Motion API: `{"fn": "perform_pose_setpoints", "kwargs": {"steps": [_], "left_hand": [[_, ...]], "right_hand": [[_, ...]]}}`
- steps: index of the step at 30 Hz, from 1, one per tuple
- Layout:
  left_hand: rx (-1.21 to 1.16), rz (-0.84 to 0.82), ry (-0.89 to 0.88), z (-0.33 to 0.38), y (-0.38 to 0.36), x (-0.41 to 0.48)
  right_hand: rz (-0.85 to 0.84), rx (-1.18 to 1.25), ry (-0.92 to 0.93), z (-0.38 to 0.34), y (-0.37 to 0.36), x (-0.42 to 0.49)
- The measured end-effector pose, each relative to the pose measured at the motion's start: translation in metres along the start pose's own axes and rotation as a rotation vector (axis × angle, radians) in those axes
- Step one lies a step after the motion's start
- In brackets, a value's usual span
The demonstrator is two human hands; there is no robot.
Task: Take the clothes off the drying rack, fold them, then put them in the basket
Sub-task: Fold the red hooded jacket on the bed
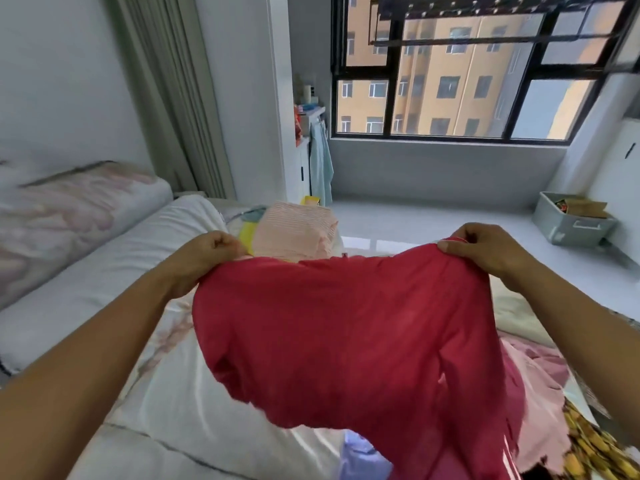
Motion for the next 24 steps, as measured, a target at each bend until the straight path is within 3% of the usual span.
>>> {"fn": "perform_pose_setpoints", "kwargs": {"steps": [2, 3, 6, 10, 18, 24], "left_hand": [[0.179, -0.121, 0.033, -0.016, 0.010, 0.023], [0.239, -0.100, 0.053, -0.028, 0.023, 0.038], [0.157, 0.020, 0.121, -0.074, 0.057, 0.091], [0.039, 0.091, 0.231, -0.129, 0.081, 0.168], [0.020, 0.167, 0.006, -0.130, 0.155, 0.310], [0.007, 0.100, -0.019, -0.140, 0.172, 0.317]], "right_hand": [[-0.037, 0.013, -0.030, -0.001, -0.011, 0.027], [-0.079, 0.028, -0.049, -0.002, -0.021, 0.041], [-0.209, 0.042, -0.128, -0.006, -0.061, 0.094], [-0.174, 0.050, -0.209, -0.013, -0.109, 0.178], [-0.009, 0.040, -0.025, -0.101, -0.134, 0.296], [-0.108, 0.017, -0.072, -0.098, -0.161, 0.307]]}}
Point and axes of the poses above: each hand's wrist, its own x-axis towards the middle knuckle, its own y-axis out of the back of the hand, z = x × y, the point moved 9 cm from there along x, towards the middle knuckle, and after that the axes turned 13 degrees about -y, right-handed, at the moved point
